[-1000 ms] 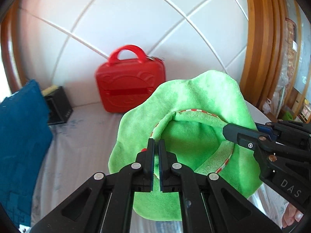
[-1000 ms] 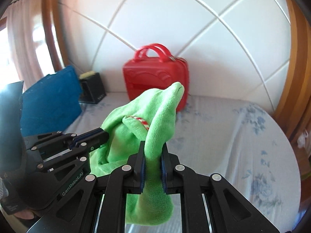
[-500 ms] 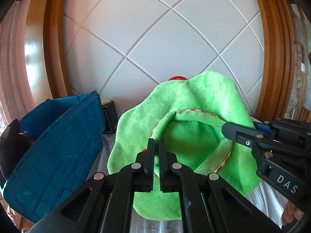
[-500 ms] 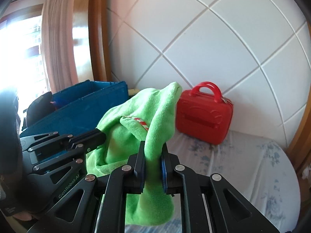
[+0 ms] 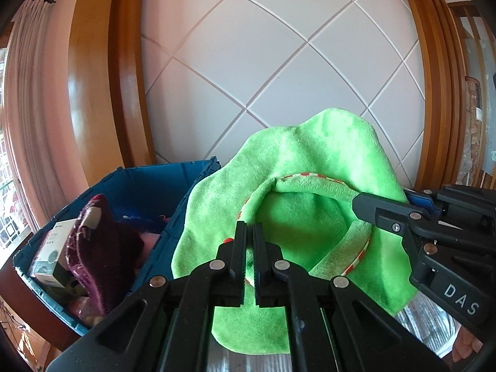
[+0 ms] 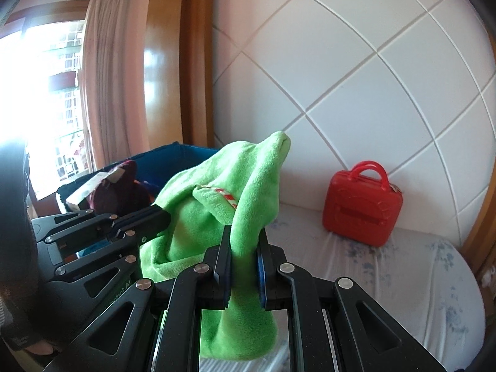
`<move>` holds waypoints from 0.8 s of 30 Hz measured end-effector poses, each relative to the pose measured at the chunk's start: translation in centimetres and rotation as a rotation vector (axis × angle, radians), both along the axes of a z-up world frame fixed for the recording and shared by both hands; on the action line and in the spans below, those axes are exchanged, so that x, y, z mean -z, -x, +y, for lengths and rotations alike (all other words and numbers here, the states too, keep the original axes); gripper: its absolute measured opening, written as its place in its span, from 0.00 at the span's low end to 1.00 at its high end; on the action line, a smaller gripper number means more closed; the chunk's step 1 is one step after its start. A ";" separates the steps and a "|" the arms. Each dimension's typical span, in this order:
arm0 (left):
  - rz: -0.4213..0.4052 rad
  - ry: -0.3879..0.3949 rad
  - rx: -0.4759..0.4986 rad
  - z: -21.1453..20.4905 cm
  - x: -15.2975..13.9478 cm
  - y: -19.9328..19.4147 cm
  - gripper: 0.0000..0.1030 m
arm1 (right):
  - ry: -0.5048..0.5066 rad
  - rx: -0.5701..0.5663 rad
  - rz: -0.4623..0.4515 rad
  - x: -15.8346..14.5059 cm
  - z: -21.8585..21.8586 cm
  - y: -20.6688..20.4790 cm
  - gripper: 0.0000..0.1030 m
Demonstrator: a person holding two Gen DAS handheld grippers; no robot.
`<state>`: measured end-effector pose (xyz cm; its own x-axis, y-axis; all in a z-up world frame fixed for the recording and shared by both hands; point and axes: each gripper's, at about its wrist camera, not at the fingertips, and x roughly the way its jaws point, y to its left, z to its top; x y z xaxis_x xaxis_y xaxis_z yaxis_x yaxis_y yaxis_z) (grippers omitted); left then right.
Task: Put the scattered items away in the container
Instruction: 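Lift the green plush hat with both grippers and carry it over the crate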
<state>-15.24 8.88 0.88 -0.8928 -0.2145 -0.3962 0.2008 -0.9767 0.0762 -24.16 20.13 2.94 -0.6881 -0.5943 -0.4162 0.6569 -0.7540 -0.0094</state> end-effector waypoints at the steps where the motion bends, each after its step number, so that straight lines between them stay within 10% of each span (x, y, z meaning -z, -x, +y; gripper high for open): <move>1: 0.004 0.003 -0.006 -0.2 -0.1 -0.2 0.03 | -0.002 -0.008 0.008 -0.4 -0.9 -0.3 0.12; 24: 0.039 0.065 -0.330 -21.5 -5.2 -3.6 0.04 | 0.096 -0.365 -0.008 -4.8 -22.2 -0.3 0.12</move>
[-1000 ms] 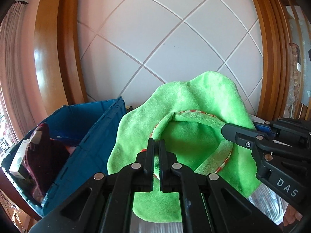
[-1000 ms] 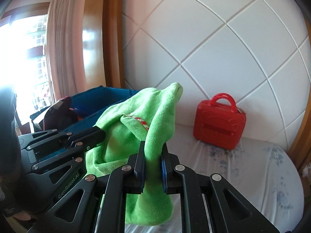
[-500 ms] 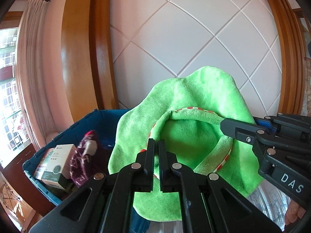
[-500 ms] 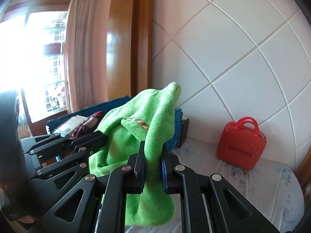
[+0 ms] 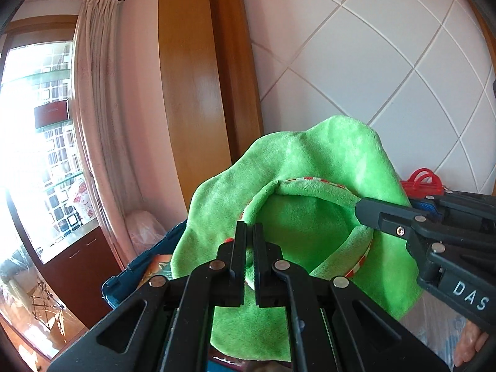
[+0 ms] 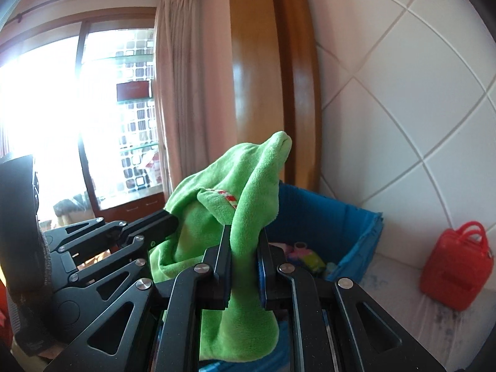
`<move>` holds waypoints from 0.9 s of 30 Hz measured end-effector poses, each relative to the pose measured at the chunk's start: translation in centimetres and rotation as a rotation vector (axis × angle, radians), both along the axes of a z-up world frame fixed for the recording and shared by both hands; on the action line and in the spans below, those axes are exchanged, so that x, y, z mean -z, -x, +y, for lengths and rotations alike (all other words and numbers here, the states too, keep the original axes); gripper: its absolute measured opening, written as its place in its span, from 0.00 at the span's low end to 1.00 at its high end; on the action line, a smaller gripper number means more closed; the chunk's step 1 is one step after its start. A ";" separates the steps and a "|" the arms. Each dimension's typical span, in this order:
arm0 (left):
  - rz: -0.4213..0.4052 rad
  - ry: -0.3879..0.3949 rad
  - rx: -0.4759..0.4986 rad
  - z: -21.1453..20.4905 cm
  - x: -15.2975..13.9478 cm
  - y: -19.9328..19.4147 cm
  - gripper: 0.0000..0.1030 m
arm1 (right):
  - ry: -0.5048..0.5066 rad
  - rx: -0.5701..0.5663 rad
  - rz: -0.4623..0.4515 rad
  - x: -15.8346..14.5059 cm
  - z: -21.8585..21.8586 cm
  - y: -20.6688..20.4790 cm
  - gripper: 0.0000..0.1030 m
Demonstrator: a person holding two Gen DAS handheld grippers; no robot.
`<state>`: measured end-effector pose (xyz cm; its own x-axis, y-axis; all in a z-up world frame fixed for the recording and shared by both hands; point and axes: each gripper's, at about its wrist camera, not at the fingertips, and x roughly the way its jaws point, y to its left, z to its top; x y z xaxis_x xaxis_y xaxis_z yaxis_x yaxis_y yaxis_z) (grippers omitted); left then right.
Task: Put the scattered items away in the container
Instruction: 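Lift the green plush hat with both grippers and carry it over the crate, then open both grippers to drop the green hat into the crate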
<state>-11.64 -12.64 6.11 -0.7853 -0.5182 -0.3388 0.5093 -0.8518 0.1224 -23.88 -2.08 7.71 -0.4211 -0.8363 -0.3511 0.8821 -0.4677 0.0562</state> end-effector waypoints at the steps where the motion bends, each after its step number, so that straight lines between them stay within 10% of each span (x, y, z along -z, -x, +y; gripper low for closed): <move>1: -0.027 -0.006 0.004 -1.5 0.5 0.6 0.04 | -0.022 0.010 -0.014 0.8 -1.7 0.2 0.13; 9: -0.310 -0.139 0.102 -9.8 8.7 7.3 0.04 | -0.251 0.129 -0.231 10.1 -10.4 4.2 0.13; 17: -0.362 -0.152 0.235 -9.5 9.5 9.9 0.06 | -0.500 0.236 -0.296 12.6 -12.6 5.7 0.14; 27: -0.294 -0.154 0.296 -8.9 8.4 8.8 0.19 | -0.499 0.316 -0.246 11.7 -12.4 4.1 0.21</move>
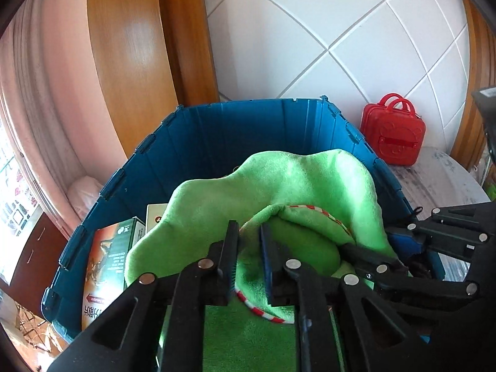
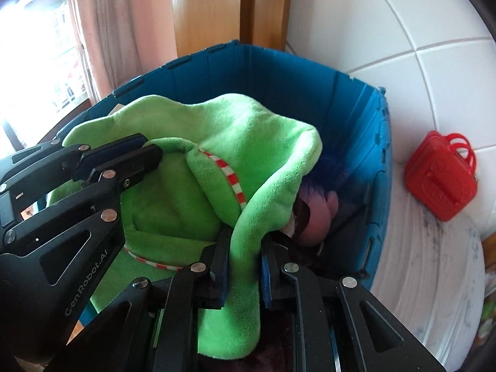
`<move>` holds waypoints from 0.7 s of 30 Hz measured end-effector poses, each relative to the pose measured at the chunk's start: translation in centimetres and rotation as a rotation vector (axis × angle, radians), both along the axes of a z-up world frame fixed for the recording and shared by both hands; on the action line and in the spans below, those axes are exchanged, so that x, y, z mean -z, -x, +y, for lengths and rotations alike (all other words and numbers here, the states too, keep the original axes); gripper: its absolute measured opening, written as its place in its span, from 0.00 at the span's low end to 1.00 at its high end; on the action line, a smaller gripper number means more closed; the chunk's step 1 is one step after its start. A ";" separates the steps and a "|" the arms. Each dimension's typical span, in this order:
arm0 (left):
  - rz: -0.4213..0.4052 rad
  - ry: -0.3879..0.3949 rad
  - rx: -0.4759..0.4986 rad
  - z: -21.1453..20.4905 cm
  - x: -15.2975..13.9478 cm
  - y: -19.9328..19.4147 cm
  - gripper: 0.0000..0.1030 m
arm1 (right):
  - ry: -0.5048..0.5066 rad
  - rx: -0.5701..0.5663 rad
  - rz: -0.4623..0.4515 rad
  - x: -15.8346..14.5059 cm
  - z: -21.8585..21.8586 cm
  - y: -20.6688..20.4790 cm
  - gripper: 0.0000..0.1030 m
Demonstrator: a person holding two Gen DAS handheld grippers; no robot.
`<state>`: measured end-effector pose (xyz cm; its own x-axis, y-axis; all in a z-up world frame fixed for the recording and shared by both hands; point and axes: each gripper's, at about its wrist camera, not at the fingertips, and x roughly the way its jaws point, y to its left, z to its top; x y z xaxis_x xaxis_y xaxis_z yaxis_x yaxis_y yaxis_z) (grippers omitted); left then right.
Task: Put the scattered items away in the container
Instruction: 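Open both grippers to drop the green hat into the crate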
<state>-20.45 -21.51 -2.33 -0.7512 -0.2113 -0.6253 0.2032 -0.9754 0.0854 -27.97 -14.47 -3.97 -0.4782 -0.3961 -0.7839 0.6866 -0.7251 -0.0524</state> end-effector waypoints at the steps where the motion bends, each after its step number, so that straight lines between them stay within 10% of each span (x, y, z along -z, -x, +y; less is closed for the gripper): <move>1: 0.012 0.001 -0.002 0.0 -0.2 -0.4 0.29 | 0.003 0.005 0.021 -0.5 0.3 -0.7 0.26; 4: 0.080 -0.001 -0.050 -0.2 -1.3 -2.2 0.68 | -0.001 0.034 0.073 -1.6 1.4 -1.7 0.60; 11: 0.172 -0.033 -0.097 0.8 -3.4 -6.3 0.83 | 0.093 0.061 0.114 -3.6 6.4 -4.3 0.99; 21: 0.185 -0.073 -0.189 5.2 -3.6 -12.6 0.95 | 0.150 0.123 0.153 -4.0 15.2 -9.2 1.00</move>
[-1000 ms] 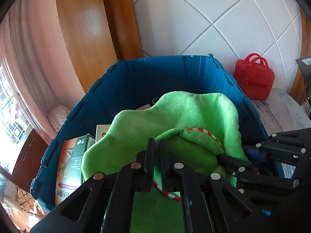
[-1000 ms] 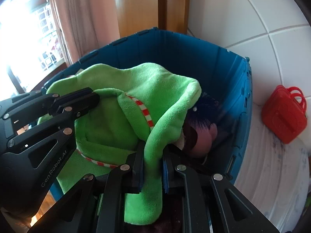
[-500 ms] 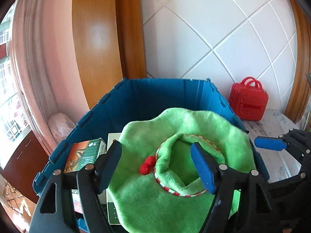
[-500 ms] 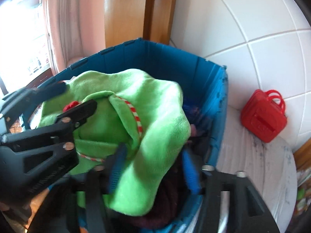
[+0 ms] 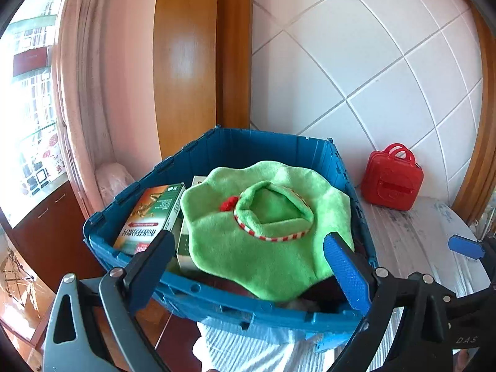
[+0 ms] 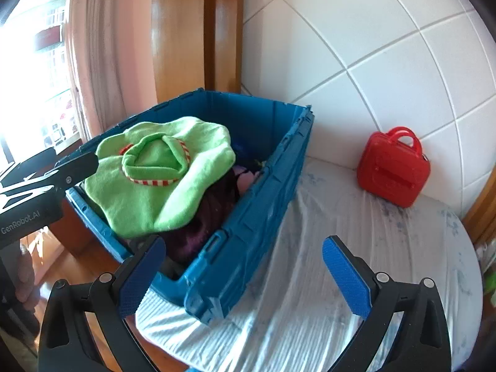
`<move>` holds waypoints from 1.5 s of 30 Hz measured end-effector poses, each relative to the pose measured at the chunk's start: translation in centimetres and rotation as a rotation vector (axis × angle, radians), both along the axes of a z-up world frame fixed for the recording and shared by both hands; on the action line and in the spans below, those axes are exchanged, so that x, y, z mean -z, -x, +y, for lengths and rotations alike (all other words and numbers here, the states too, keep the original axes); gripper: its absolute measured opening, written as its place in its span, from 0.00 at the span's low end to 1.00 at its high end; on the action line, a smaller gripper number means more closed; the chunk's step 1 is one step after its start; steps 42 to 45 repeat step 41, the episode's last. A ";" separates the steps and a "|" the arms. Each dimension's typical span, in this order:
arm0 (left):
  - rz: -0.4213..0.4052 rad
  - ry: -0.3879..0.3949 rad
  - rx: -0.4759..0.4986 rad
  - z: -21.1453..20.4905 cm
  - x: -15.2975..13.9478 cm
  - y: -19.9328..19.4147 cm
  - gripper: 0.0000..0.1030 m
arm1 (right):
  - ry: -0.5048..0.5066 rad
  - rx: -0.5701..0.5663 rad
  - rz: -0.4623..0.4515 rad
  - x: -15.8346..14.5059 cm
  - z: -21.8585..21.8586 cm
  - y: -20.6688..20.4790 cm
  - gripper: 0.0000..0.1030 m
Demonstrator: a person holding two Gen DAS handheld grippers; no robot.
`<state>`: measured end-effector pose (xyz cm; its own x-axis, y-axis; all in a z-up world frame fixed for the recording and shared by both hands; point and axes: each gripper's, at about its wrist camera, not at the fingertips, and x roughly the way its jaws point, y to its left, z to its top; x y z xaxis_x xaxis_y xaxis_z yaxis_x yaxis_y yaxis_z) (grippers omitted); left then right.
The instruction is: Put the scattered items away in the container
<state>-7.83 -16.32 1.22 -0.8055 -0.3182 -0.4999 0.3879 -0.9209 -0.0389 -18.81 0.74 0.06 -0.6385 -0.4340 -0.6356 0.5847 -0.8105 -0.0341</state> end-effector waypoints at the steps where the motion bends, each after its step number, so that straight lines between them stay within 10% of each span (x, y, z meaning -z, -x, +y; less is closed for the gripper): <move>1: -0.005 -0.002 -0.004 0.6 0.1 -0.6 0.95 | 0.010 0.003 -0.001 -0.1 0.6 -0.3 1.00; 45: -0.037 0.014 0.090 4.5 1.1 -6.7 0.95 | 0.056 0.171 0.068 -0.5 5.1 -8.0 1.00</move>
